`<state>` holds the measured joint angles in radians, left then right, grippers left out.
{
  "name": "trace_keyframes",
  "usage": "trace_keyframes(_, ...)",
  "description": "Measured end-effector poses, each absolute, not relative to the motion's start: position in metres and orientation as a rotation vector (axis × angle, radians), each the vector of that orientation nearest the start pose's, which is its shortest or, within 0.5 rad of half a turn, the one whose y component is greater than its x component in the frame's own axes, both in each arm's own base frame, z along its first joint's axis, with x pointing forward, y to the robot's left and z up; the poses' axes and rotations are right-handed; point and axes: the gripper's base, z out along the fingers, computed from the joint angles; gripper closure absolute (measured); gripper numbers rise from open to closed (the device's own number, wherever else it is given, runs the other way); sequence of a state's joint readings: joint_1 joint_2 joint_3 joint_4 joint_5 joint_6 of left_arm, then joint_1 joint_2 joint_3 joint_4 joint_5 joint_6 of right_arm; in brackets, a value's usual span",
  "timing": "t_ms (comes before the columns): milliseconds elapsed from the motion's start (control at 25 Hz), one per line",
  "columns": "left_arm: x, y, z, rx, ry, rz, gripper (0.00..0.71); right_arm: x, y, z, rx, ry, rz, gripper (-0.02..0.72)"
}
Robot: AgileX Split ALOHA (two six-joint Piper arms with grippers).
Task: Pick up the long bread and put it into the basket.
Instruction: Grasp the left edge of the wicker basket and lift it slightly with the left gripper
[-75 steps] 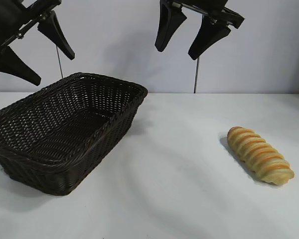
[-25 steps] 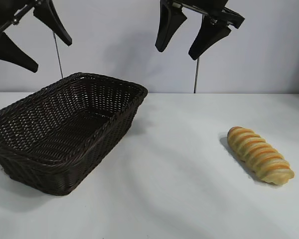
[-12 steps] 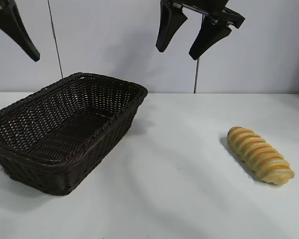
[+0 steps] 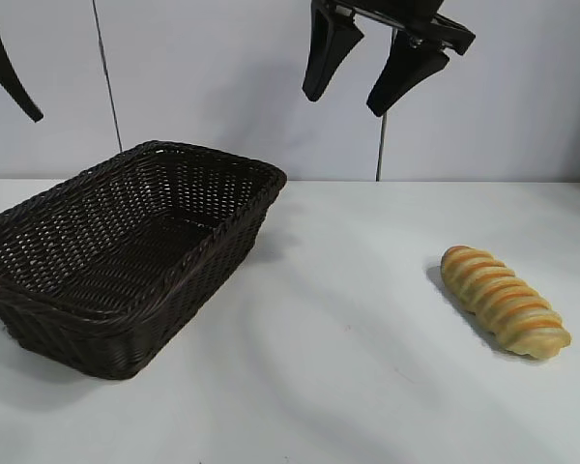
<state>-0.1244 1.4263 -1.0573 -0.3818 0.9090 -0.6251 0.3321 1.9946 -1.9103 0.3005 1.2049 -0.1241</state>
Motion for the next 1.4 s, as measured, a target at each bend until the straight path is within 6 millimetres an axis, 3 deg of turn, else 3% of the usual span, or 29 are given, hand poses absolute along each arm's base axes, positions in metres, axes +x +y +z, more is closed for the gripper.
trace_keyframes(280, 0.262, -0.051, 0.252, -1.194, 2.694, -0.489, 0.17, 0.403, 0.165, 0.306, -0.551, 2.715, 0.471, 0.177)
trace_keyframes(640, 0.267, -0.05, 0.253, -1.188, 2.636, -0.511, 0.17, 0.403, 0.165, 0.306, -0.551, 2.715, 0.471, 0.177)
trace_keyframes(1040, 0.28, -0.052, 0.225, -1.239, 2.704, -0.456, 0.17, 0.403, 0.165, 0.306, -0.551, 2.715, 0.47, 0.177)
trace_keyframes(1400, 0.287, -0.085, 0.208, -1.183, 2.705, -0.446, 0.17, 0.403, 0.165, 0.306, -0.551, 2.715, 0.47, 0.177)
